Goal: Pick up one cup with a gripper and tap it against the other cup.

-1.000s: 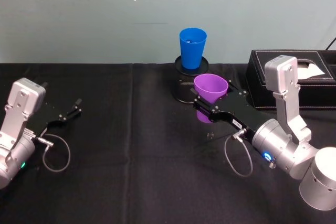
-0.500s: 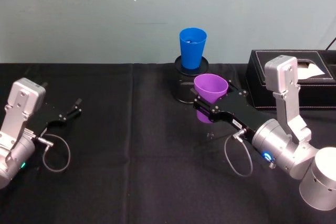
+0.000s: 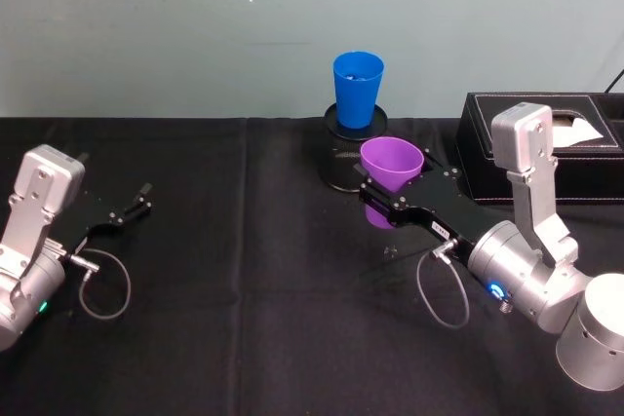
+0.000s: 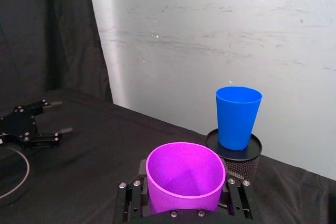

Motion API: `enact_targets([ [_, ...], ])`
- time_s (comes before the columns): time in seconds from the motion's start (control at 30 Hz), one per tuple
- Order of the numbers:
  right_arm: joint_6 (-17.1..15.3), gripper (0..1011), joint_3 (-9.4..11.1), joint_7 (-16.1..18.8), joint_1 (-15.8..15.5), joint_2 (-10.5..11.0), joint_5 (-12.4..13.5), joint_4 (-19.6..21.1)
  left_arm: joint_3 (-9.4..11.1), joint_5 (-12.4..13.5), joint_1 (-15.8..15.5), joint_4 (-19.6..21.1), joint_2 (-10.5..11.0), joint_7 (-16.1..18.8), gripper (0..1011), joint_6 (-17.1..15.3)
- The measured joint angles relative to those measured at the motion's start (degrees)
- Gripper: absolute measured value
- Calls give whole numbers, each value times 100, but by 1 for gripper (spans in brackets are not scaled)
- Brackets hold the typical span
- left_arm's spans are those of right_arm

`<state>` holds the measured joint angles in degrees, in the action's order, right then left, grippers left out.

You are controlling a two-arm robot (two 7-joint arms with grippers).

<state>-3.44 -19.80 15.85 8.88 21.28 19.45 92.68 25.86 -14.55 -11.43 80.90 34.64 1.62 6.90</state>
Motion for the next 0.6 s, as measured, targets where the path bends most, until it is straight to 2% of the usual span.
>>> enact_targets([
  [0.6, 0, 734, 0, 0, 0, 0, 0, 0, 0, 0, 0, 0, 0, 0, 1000, 0],
])
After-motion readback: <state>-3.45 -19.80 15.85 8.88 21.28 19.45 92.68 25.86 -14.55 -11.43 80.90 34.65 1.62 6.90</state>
